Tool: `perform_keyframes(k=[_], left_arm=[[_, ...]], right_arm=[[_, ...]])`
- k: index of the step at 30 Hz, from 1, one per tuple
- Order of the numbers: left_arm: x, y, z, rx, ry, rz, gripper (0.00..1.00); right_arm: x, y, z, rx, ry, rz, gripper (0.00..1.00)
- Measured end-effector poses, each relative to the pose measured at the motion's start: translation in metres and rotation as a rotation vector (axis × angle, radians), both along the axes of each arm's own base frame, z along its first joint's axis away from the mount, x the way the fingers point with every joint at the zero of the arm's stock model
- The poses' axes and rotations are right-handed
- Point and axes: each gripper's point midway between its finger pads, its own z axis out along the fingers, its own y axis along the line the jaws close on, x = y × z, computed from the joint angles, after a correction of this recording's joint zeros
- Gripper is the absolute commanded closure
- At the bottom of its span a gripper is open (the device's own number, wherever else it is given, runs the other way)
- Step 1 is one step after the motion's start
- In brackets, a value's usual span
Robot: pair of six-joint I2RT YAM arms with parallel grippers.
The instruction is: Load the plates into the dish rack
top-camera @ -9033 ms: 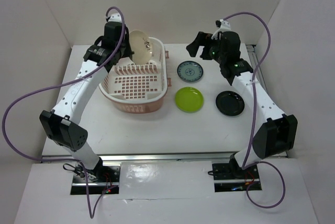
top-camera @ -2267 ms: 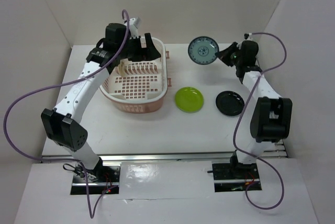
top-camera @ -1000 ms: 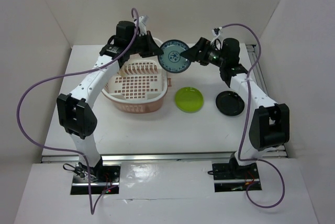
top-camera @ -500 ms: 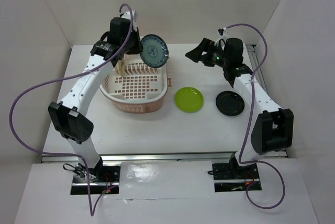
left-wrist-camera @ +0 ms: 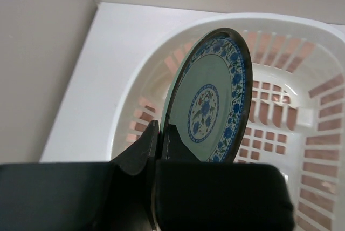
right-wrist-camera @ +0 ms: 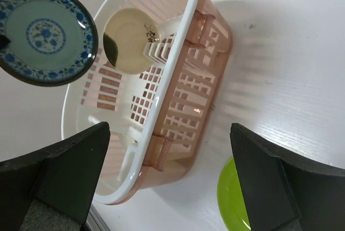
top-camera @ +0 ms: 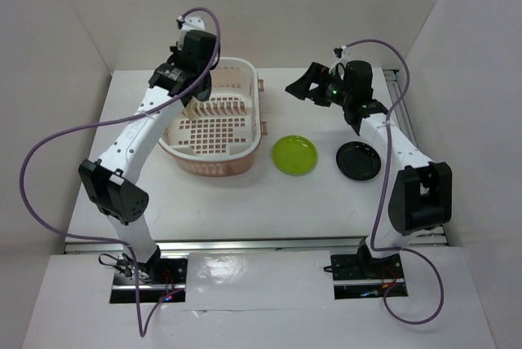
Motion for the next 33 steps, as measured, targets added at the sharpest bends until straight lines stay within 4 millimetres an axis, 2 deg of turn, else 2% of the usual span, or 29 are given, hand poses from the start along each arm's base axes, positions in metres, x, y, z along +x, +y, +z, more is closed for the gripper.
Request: perform_keyframes(k=[8, 12, 15, 20, 28, 33], left_arm=[[0.010, -0.020, -0.005, 0.257, -0.007, 0.068, 1.00], [0.017, -0.032, -0.011, 0.351, -0.016, 0.086, 1.00], [0.021, -0.034, -0.016, 0.390, -0.003, 0.091, 1.00], [0.027, -0.026, -0.019, 0.385, -0.003, 0.109, 1.00], [0.036, 0.012, -0.034, 0.309, 0.035, 0.157, 1.00], [0.040, 0.009, -0.042, 0.296, 0.045, 0.152, 1.00]], right_arm=[[0.007, 0.009, -0.020, -0.008, 0.044, 0.016, 0.00], [0.009, 0.010, -0.023, -0.009, 0.051, 0.019, 0.00], [0.009, 0.010, -0.022, -0.009, 0.050, 0.019, 0.00], [0.009, 0.011, -0.022, -0.008, 0.050, 0.022, 0.00], [0.008, 0.013, -0.023, -0.005, 0.054, 0.036, 0.00], [0.006, 0.017, -0.024, -0.003, 0.058, 0.050, 0.00]])
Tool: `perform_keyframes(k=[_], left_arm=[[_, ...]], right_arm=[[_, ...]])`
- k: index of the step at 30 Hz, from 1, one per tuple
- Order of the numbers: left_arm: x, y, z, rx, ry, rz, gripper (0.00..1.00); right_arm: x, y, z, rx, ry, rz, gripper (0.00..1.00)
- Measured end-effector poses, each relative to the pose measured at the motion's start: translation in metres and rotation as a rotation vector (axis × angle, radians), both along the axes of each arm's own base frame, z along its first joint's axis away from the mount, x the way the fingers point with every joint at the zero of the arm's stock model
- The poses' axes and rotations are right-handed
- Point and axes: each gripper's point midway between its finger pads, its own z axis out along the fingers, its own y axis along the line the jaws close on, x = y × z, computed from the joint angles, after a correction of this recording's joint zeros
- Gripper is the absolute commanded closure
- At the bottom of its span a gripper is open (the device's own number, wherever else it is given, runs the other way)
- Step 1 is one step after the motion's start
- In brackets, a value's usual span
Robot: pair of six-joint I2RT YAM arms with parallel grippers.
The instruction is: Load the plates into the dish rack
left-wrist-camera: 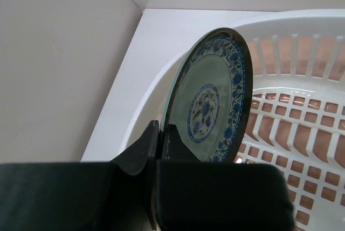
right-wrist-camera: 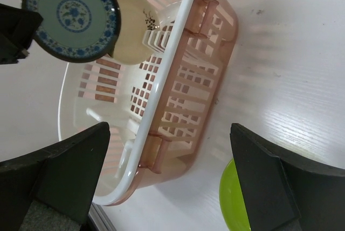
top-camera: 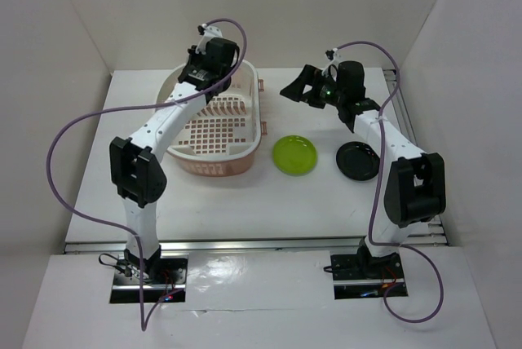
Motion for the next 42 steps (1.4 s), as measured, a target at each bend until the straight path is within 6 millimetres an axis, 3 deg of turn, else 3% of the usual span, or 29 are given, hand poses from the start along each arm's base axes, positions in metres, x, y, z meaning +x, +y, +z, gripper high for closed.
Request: perform_keyframes(k=[8, 33, 42], left_arm=[[0.009, -0.010, -0.033, 0.015, 0.062, -0.008, 1.00], [0.022, 0.006, -0.058, 0.064, 0.090, 0.043, 1.00], [0.029, 0.002, -0.085, 0.076, 0.136, 0.032, 1.00]], right_arm=[[0.000, 0.000, 0.000, 0.001, 0.000, 0.003, 0.00], [-0.004, 0.006, 0.000, 0.003, 0.005, 0.023, 0.00], [-0.006, 0.008, -0.001, 0.006, 0.010, 0.035, 0.00]])
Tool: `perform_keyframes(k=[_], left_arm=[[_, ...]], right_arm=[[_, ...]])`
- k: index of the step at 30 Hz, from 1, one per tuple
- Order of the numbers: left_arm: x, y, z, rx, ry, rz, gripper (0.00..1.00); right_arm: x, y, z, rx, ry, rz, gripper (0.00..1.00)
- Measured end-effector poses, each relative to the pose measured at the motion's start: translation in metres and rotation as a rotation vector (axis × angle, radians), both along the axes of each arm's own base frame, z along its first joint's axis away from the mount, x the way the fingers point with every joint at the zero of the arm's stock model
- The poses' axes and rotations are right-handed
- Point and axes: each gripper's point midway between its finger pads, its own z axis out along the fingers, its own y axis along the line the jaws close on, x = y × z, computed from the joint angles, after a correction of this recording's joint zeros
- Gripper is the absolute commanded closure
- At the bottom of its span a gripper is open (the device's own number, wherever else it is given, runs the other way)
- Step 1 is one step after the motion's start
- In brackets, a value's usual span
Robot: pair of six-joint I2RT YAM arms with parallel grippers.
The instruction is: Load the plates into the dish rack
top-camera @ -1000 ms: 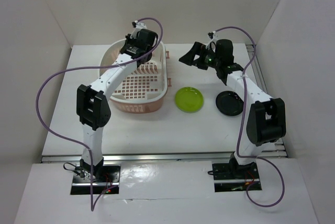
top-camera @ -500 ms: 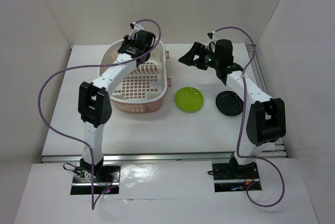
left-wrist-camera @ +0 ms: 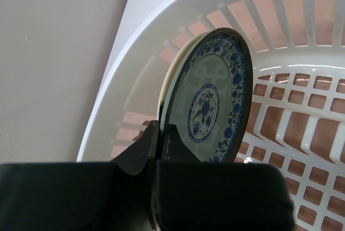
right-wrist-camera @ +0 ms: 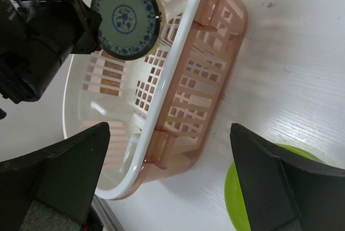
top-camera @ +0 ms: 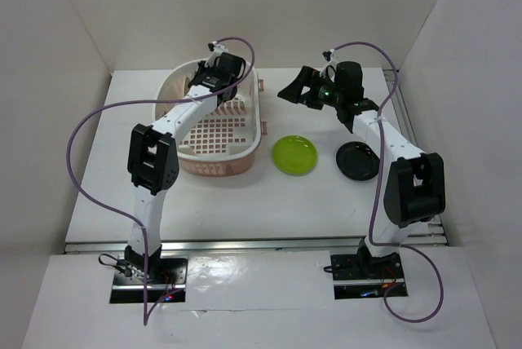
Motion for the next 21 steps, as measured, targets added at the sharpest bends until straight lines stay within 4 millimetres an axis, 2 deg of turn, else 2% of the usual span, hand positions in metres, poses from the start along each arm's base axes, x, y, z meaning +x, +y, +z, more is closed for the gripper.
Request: perform_keyframes(k=[4, 21], left_arm=[[0.002, -0.002, -0.009, 0.000, 0.016, -0.006, 1.00], [0.000, -0.008, -0.022, -0.035, 0.052, -0.028, 0.98]], right_arm=[[0.000, 0.000, 0.000, 0.000, 0.000, 0.000, 0.00], [0.000, 0.000, 0.000, 0.002, 0.000, 0.003, 0.00]])
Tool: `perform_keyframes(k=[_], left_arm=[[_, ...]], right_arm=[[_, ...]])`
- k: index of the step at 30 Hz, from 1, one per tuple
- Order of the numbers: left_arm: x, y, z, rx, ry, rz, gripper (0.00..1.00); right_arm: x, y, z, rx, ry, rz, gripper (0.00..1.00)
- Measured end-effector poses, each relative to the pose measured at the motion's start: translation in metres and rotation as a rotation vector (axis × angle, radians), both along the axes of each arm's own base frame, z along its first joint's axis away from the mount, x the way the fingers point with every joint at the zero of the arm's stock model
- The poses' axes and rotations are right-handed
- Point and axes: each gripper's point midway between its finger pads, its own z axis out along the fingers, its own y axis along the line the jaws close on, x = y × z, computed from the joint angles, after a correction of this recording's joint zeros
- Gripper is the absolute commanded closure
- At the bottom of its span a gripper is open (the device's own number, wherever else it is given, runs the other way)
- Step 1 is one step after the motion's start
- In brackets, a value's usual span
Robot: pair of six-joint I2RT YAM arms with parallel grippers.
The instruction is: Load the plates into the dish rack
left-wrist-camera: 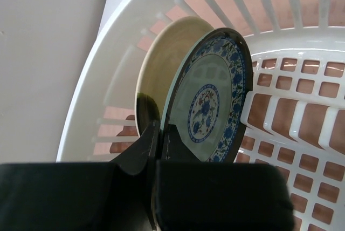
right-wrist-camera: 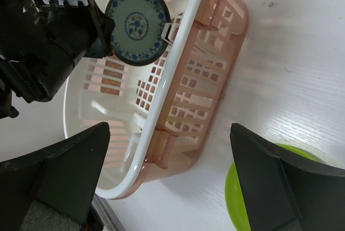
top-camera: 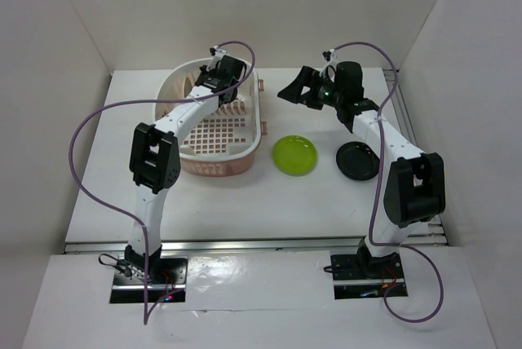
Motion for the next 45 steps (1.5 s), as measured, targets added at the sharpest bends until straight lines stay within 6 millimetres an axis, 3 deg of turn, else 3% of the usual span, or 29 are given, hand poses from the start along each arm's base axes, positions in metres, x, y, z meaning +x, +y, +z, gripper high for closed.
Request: perform_keyframes(k=[3, 8, 16, 25, 29, 31, 32, 33, 34, 36, 39, 42, 45], left_arm=[[0.000, -0.001, -0.008, -0.008, 0.012, 0.001, 0.90], [0.002, -0.004, -0.017, -0.020, 0.022, 0.003, 0.86], [0.001, -0.005, -0.018, -0.032, 0.025, 0.002, 0.60], [0.001, -0.005, -0.018, -0.032, 0.030, 0.000, 0.44], [0.001, -0.005, -0.017, -0.033, 0.029, -0.001, 0.43], [0.001, -0.006, -0.014, -0.038, 0.022, -0.003, 0.37], [0.001, -0.006, -0.010, -0.041, 0.017, -0.005, 0.29], [0.000, -0.007, -0.004, -0.045, 0.008, -0.010, 0.04], [-0.002, -0.008, 0.004, -0.047, 0.001, -0.018, 0.00], [-0.006, -0.013, 0.024, -0.070, -0.034, -0.034, 0.00], [-0.019, -0.032, 0.069, -0.124, -0.114, -0.092, 0.00], [-0.042, -0.059, 0.120, -0.230, -0.194, -0.200, 0.00], [-0.071, -0.079, 0.164, -0.370, -0.256, -0.327, 0.00]], right_arm=[[0.000, 0.000, 0.000, 0.000, 0.000, 0.000, 0.00], [0.000, 0.000, 0.000, 0.000, 0.001, 0.000, 0.00], [0.000, 0.000, -0.001, 0.000, 0.002, 0.000, 0.00], [-0.001, 0.001, -0.001, 0.001, 0.002, 0.004, 0.00], [-0.002, 0.001, -0.001, 0.003, 0.003, 0.009, 0.00], [-0.002, 0.001, -0.001, 0.002, 0.003, 0.008, 0.00], [-0.001, 0.000, -0.001, 0.001, 0.004, 0.004, 0.00], [0.000, -0.001, -0.002, -0.004, 0.003, -0.005, 0.00], [0.002, -0.003, -0.004, -0.013, 0.004, -0.018, 0.00], [0.006, -0.009, -0.010, -0.047, 0.008, -0.058, 0.00], [0.013, -0.023, -0.022, -0.125, 0.009, -0.126, 0.00], [0.014, -0.036, -0.035, -0.192, 0.008, -0.171, 0.00], [0.002, -0.049, -0.052, -0.229, 0.039, -0.202, 0.00]])
